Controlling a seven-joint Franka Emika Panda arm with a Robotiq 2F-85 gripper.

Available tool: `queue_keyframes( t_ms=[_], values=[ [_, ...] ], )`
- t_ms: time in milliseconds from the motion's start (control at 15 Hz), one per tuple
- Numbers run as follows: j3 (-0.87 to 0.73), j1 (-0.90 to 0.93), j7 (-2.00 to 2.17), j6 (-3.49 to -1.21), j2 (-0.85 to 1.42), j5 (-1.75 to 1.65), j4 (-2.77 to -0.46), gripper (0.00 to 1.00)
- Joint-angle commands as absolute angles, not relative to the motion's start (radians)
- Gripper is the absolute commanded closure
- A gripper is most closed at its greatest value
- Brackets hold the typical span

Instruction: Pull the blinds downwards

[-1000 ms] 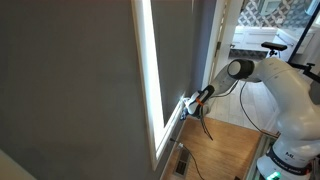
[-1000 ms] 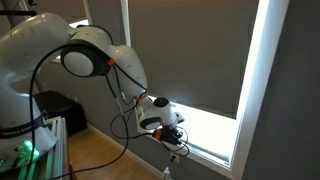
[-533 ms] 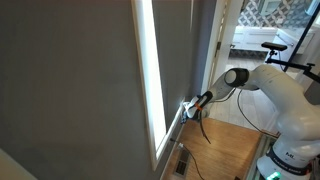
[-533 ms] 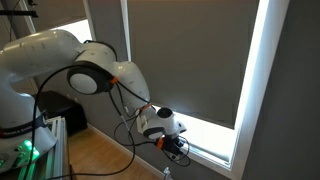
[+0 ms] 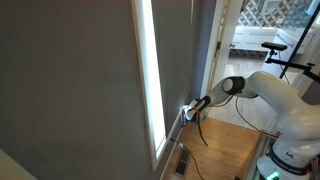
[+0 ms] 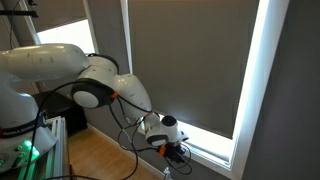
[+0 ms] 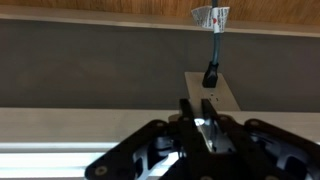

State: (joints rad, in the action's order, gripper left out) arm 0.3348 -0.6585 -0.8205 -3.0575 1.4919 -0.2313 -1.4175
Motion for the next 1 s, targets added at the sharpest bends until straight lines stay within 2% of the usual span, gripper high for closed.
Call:
queue_keyframes(
  t_ms=[0,467,600,733,933],
  values=[
    [0.295,-0.643,-0.816,-3.036,1.492,-0.231,-1.415,0.96],
    [0.288,-0.636,-0.826,-3.027,1.507,-0.235,-1.393,0.96],
    [0.306,-0.641,-0.840,-3.029,1.505,-0.240,-1.395,0.59],
    [0.311,-0.643,-0.853,-3.044,1.487,-0.243,-1.427,0.49],
    [0.317,-0.639,-0.872,-3.045,1.487,-0.241,-1.428,0.44]
  ],
)
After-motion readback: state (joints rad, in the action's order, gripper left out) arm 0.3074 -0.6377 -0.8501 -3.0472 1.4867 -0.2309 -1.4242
